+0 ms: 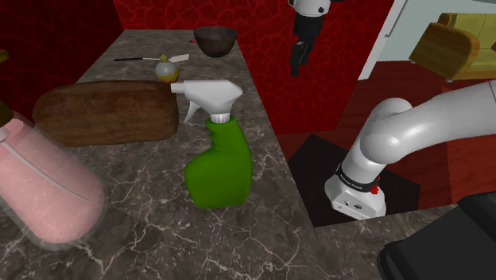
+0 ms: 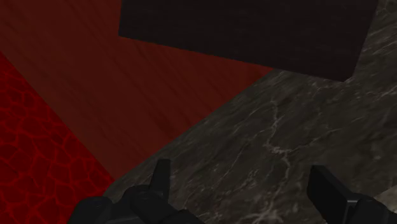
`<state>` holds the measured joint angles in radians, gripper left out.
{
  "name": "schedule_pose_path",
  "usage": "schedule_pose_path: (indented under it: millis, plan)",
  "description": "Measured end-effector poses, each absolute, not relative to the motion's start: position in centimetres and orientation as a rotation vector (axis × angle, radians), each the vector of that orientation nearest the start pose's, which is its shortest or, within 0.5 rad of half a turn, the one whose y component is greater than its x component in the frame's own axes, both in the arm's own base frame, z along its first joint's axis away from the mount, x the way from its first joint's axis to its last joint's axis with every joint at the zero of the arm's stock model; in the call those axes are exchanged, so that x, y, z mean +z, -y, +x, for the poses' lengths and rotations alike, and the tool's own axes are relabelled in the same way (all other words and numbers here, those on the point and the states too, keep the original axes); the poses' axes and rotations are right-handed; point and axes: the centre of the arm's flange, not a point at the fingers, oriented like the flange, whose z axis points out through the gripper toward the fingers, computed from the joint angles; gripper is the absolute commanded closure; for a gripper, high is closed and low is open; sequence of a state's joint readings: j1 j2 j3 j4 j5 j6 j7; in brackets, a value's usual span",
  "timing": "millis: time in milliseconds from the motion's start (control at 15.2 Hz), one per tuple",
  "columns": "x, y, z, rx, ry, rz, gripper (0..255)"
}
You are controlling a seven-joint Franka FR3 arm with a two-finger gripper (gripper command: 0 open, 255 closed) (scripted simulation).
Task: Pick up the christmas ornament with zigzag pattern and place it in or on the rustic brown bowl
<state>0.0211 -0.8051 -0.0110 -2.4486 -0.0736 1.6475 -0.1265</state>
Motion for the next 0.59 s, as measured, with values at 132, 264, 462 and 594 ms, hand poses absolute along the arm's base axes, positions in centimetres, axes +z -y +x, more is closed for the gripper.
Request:
schedule_pose_path:
  millis: [132, 264, 462, 594]
  plan:
    - [55.9, 0.0, 30.9, -0.015, 0.234, -3.201, 0]
    - [55.4, -1.3, 32.2, -0.064, 0.235, -3.207, 0]
    - [54.8, -3.9, 34.2, -0.158, 0.238, -3.215, 0]
    - [54.2, -5.6, 35.4, -0.220, 0.239, -3.220, 0]
